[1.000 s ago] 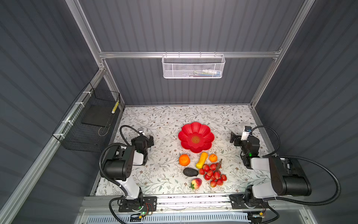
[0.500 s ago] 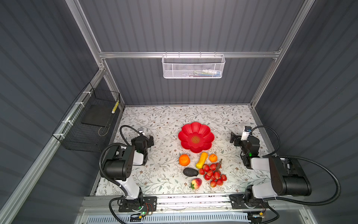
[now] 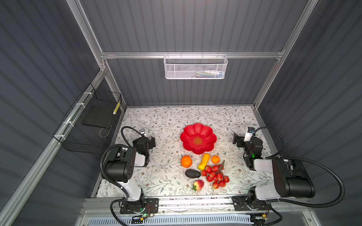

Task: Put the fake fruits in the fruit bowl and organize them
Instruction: 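Move the right gripper toward the small tangerine beside the bowl, then grasp the small tangerine with the right gripper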

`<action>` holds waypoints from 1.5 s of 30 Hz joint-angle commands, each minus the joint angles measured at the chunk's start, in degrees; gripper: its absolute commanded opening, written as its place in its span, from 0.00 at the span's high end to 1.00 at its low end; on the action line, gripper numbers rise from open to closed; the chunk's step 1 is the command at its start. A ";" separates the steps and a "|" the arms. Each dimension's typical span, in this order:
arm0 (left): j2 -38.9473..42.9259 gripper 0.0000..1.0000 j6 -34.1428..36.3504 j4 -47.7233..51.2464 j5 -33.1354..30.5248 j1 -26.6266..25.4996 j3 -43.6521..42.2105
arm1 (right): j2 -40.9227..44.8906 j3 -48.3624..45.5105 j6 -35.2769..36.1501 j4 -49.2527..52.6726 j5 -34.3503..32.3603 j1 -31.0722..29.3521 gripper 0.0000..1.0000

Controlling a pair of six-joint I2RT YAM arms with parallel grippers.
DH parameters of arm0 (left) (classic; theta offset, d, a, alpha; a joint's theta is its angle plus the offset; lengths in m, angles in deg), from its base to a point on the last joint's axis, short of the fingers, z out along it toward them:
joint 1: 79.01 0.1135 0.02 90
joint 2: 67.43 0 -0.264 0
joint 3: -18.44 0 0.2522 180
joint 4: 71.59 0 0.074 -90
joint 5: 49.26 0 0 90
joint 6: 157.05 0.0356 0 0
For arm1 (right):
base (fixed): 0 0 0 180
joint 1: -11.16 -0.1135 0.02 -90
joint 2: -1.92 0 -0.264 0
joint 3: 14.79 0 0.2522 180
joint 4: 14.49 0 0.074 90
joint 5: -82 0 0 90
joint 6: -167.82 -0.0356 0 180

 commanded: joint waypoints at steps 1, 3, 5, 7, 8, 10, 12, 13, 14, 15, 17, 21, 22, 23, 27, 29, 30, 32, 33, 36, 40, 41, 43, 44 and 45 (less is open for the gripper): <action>-0.07 0.00 -0.67 -1.21 0.29 -0.06 0.83 | -0.11 0.98 0.06 -0.22 0.35 0.29 0.01; 0.00 0.00 -0.62 -1.38 0.22 -0.06 0.72 | -0.02 0.86 0.06 -0.30 0.31 0.29 0.01; 0.25 0.00 -0.47 -2.54 0.09 -0.06 0.22 | 0.07 0.62 -0.14 -0.85 -0.73 0.28 0.01; 3.72 0.00 -0.63 -0.35 -0.58 -0.06 -0.12 | 2.09 0.54 -1.69 0.36 -4.44 0.29 0.01; 7.55 0.00 -1.07 4.37 -1.64 -0.14 0.59 | 4.65 1.50 -2.03 4.28 -5.81 0.29 0.01; 15.57 0.00 -6.07 19.89 -4.40 -0.10 4.22 | 10.31 5.79 -4.01 17.59 -10.64 -0.21 0.01; 22.81 0.00 -10.78 32.00 -3.49 -0.06 7.81 | 15.53 11.53 -14.03 32.15 -14.98 -0.30 0.01; 25.32 0.00 -12.14 35.52 -2.16 -0.06 8.79 | 16.79 13.26 -20.54 35.75 -15.90 -0.24 0.01; 28.35 0.00 -14.26 39.37 -0.93 -0.08 9.62 | 18.00 14.62 -26.51 39.08 -15.15 -0.15 0.01; 30.95 0.00 -16.34 42.53 -0.13 -0.06 10.21 | 18.59 15.01 -26.17 40.12 -11.86 0.17 0.01; 35.37 0.00 -19.38 47.33 0.56 -0.06 10.76 | 18.98 14.19 -22.65 39.10 -4.49 0.77 0.01; 41.34 0.00 -21.41 53.53 0.80 -0.06 10.52 | 21.14 16.87 -24.40 46.46 7.23 0.58 0.02; 42.31 0.00 -21.41 54.30 0.83 -0.06 10.30 | 21.18 18.46 -24.54 50.58 7.88 -0.23 0.02; 43.42 0.00 -21.65 54.82 0.61 -0.06 9.76 | 21.04 20.56 -24.06 55.58 8.39 -1.47 0.04; 45.67 0.00 -23.93 52.99 0.69 -0.06 7.51 | 20.31 25.12 -21.96 71.29 6.41 -8.51 0.11; 45.14 0.00 -24.28 51.53 1.01 -0.06 6.99 | 20.32 25.22 -21.42 75.82 4.02 -13.64 0.17; 44.64 0.00 -24.59 51.49 0.84 -0.06 7.19 | 20.16 25.27 -21.90 77.43 3.48 -15.42 0.19; 43.33 0.00 -24.96 52.04 1.18 -0.06 7.89 | 19.71 25.48 -23.78 80.85 3.42 -18.76 0.23; 42.84 0.00 -25.01 52.15 1.62 -0.06 8.28 | 19.70 25.69 -24.65 81.96 3.17 -20.02 0.24; 41.88 0.00 -25.43 52.34 2.60 -0.06 8.72 | 16.03 26.60 -25.86 84.80 1.62 -24.07 0.26; 42.04 0.00 -25.97 50.92 2.80 -0.06 7.88 | 11.86 27.11 -26.66 85.30 1.40 -27.35 0.26; 42.12 0.00 -26.05 50.75 2.83 -0.06 7.70 | 10.74 27.14 -26.64 85.22 1.43 -28.05 0.26; 42.18 0.00 -26.20 50.54 2.99 -0.06 7.53 | 8.85 27.33 -26.42 85.08 1.20 -29.40 0.27; 42.23 0.00 -26.15 50.57 3.06 -0.06 7.56 | 7.74 27.50 -26.47 85.04 0.78 -30.19 0.27; 42.18 0.00 -26.10 50.67 3.09 -0.06 7.56 | 7.21 27.58 -26.60 85.00 0.51 -30.69 0.27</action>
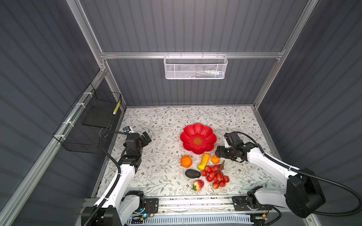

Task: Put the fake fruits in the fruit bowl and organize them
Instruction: 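Grasp the small tangerine with the right gripper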

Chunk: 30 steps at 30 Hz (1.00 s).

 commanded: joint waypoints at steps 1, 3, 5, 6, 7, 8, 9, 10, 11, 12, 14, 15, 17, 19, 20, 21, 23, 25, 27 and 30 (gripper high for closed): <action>0.42 0.00 -0.99 -0.33 1.07 -0.06 -0.08 | -1.93 1.89 -0.82 1.45 -1.28 -2.02 0.27; 0.50 0.00 -0.96 -0.39 1.20 -0.06 -0.08 | -3.03 1.89 -1.36 0.79 -1.24 -3.02 0.27; 0.59 0.00 -0.99 -0.30 1.43 -0.06 -0.03 | -4.26 1.82 -1.78 0.54 -1.46 -3.73 0.28; 0.63 0.00 -1.00 -0.30 1.41 -0.06 -0.12 | -4.72 1.80 -1.99 0.44 -1.68 -4.04 0.29; 0.68 0.00 -0.97 -0.29 1.34 -0.08 -0.25 | -5.07 1.59 -2.13 0.13 -1.96 -4.28 0.29; 0.73 0.00 -0.98 -0.25 1.26 -0.06 -0.29 | -5.40 1.22 -2.33 -0.28 -2.26 -4.51 0.30; 0.77 0.00 -1.08 -0.20 1.24 -0.06 -0.37 | -5.63 0.98 -2.43 -0.71 -2.53 -4.57 0.31; 0.77 0.00 -1.14 -0.19 1.21 -0.06 -0.39 | -5.91 0.72 -2.50 -1.18 -2.86 -4.61 0.31; 0.81 0.00 -1.24 -0.27 1.22 -0.06 -0.47 | -6.26 0.45 -2.58 -1.68 -3.31 -4.67 0.33; 0.85 0.00 -1.51 -0.30 1.19 -0.08 -0.56 | -6.63 0.27 -2.60 -2.03 -3.63 -4.68 0.34; 0.77 0.00 -1.86 -0.38 1.18 -0.06 -0.60 | -7.30 0.11 -2.64 -2.94 -3.74 -4.69 0.37; 0.79 0.00 -1.92 -0.35 1.25 -0.06 -0.65 | -7.65 0.18 -2.60 -3.29 -3.66 -4.72 0.39; 0.78 0.00 -2.13 -0.31 1.24 -0.06 -0.73 | -8.31 0.23 -2.65 -3.91 -3.41 -4.67 0.44; 0.92 0.00 -2.22 -0.13 1.24 -0.06 -0.63 | -8.88 0.39 -2.52 -4.00 -2.99 -4.73 0.48; 1.02 0.00 -2.23 0.00 1.25 -0.06 -0.63 | -9.14 0.48 -2.41 -4.16 -2.74 -4.74 0.50; 1.11 0.00 -2.14 0.00 1.12 -0.06 -0.68 | -9.37 0.40 -2.44 -4.24 -2.75 -4.79 0.52; 1.30 0.00 -2.19 0.09 1.00 -0.06 -0.74 | -9.61 0.35 -2.32 -4.36 -3.02 -4.77 0.57; 1.38 0.00 -2.19 0.14 0.82 -0.06 -0.78 | -9.66 0.37 -2.10 -4.41 -3.59 -4.75 0.63; 1.30 0.00 -2.36 0.12 0.61 -0.06 -0.82 | -9.22 0.48 -1.91 -4.14 -4.64 -4.74 0.68; 1.03 0.00 -2.57 0.17 0.69 -0.06 -0.60 | -8.65 1.41 -1.01 -2.64 -5.55 -4.70 0.62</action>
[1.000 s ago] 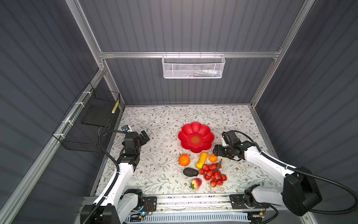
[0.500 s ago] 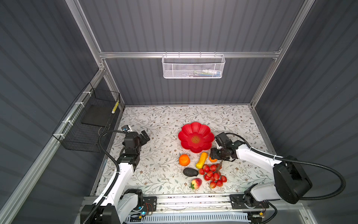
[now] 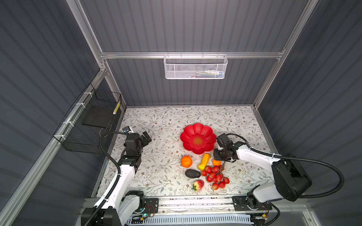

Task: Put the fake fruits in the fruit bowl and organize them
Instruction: 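Grasp the small tangerine with the right gripper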

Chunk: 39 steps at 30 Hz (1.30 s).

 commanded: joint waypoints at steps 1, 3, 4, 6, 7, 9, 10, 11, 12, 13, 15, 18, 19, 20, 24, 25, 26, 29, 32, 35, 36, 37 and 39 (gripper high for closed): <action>0.35 0.00 -1.38 0.07 -0.15 -0.06 -0.60 | 0.71 1.36 1.48 2.96 -2.14 -0.13 0.56; 0.20 0.00 -1.57 0.07 0.00 -0.06 -0.39 | 1.22 2.19 2.39 4.64 -1.19 -0.15 0.46; 0.07 0.00 -1.47 0.17 0.14 -0.06 -0.32 | 1.55 2.67 2.68 5.61 -0.37 -0.23 0.41; 0.04 0.00 -1.52 0.34 0.13 -0.06 -0.08 | 2.26 3.10 3.29 7.23 1.31 -0.30 0.34; 0.11 0.00 -1.55 0.33 -0.02 -0.06 -0.09 | 2.54 3.18 3.28 8.24 1.99 -0.34 0.33; 0.31 0.00 -1.52 0.40 -0.03 -0.06 -0.11 | 2.72 3.16 3.05 9.70 3.35 -0.48 0.33; 0.40 0.00 -1.52 0.30 -0.08 -0.06 -0.08 | 2.65 3.03 2.97 10.40 3.76 -0.66 0.33; 0.47 0.00 -1.54 0.20 -0.09 -0.10 -0.16 | 2.48 2.93 2.97 10.89 4.01 -0.86 0.32; 0.54 0.00 -1.55 0.27 -0.12 -0.06 -0.09 | 2.15 2.93 2.91 11.51 4.16 -1.04 0.32; 0.57 0.00 -1.53 0.15 -0.18 -0.06 -0.13 | 1.72 2.89 2.90 12.08 4.16 -1.15 0.32; 0.57 0.00 -1.52 -0.02 -0.27 -0.06 -0.28 | 0.86 2.60 2.79 12.35 4.31 -1.42 0.32; 0.49 0.00 -1.25 0.02 -0.27 -0.10 -0.07 | -0.55 2.57 2.82 11.71 4.66 -1.53 0.33; 0.52 0.00 -1.25 -0.07 -0.21 -0.06 -0.10 | -1.08 2.61 2.72 11.27 4.39 -1.58 0.33; 0.50 0.00 -1.17 -0.13 -0.36 -0.06 -0.12 | -1.49 2.80 2.64 10.90 4.25 -1.58 0.34; 0.64 0.00 -0.92 0.28 -0.39 -0.06 0.03 | -3.73 3.74 2.13 9.03 3.82 -1.61 0.39; 0.74 0.00 -0.83 0.41 -0.46 -0.04 0.16 | -4.22 3.92 2.15 8.61 3.39 -1.62 0.41; 0.91 0.00 -0.75 0.57 -0.49 -0.06 0.12 | -4.58 4.06 2.06 8.27 3.26 -1.56 0.44; 1.51 0.00 -0.66 1.03 -0.80 -0.06 0.05 | -5.33 4.48 2.24 7.63 2.50 -1.56 0.55; 2.13 0.00 -0.30 1.51 -1.10 -0.06 0.04 | -4.81 5.20 2.80 8.21 0.93 -1.60 0.62; 2.37 0.00 -0.33 1.60 -1.10 -0.05 -0.04 | -2.86 6.44 4.05 10.23 -3.05 -1.40 0.64; 2.41 0.00 -0.30 1.73 -1.11 -0.08 0.03 | -2.00 7.22 4.78 11.39 -4.54 -1.08 0.64; 2.42 0.00 -0.31 1.95 -1.02 -0.06 0.09 | -1.11 8.16 5.59 12.67 -5.74 -0.66 0.64; 2.36 0.00 -0.59 2.18 -0.70 -0.06 0.01 | 0.69 10.22 7.14 14.86 -8.15 -0.05 0.64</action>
